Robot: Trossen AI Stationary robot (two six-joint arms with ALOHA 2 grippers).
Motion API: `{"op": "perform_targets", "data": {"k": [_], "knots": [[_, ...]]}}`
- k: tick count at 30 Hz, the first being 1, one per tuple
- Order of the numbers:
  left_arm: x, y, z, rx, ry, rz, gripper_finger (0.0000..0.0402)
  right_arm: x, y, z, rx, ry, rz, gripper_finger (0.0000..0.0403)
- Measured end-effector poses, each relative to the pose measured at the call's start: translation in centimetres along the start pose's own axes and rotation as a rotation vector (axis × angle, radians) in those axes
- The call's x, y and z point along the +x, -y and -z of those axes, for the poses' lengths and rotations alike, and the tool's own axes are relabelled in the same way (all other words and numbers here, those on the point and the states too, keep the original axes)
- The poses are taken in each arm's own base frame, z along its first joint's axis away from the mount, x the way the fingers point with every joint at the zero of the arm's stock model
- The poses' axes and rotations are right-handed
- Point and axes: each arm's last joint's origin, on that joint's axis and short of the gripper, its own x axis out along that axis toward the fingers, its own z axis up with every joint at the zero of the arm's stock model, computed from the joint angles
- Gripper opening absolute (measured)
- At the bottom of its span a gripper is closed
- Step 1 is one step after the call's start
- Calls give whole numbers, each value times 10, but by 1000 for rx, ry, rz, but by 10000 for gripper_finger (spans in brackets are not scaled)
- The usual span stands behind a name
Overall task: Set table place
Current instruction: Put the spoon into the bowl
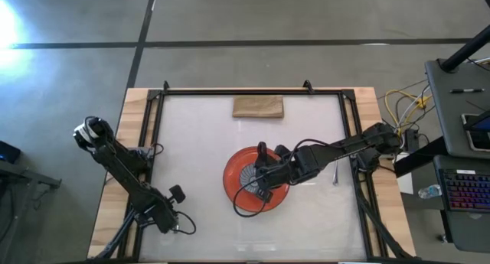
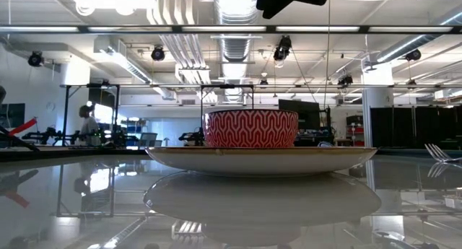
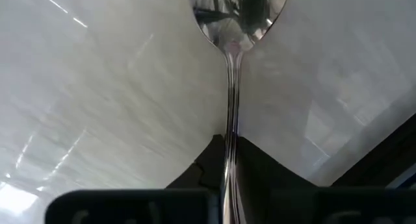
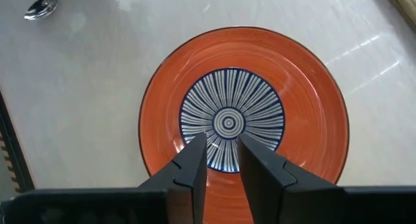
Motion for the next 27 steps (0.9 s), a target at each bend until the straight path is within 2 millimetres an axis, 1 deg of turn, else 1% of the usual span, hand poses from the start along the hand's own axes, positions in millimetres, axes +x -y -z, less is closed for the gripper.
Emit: {"op": "perform_targets", "data": {"k": [3,6,9,11,13,15,17,18,21,23,27], "knots": [[0,-2,0,-13,1,-3,5,0,0,0,0,-2,0,80],[-2,-7,0,-90,4,6,3,-1,-2,3,0,-6,-3,76],[-7,-12,1,-171,16,7,2,-4,-8,11,13,-26,1,70],[-14,-17,5,-245,-2,-8,2,-8,-14,21,19,-34,9,68],[-25,-24,4,-318,33,-11,2,-12,-20,32,30,-25,38,68],[-37,-30,9,-390,22,-12,1,-16,-24,41,67,-16,75,70],[-52,-39,14,-459,10,-15,1,-20,-25,51,139,-16,124,70],[-61,-45,13,-490,31,-15,1,-22,-25,55,184,-16,150,70],[-85,-67,17,-602,44,-34,1,-26,-25,66,333,21,214,68],[-102,-83,18,-666,69,-64,1,-26,-27,70,415,48,215,66],[-136,-118,12,-709,169,-142,0,-26,-29,72,521,61,202,57]]}}
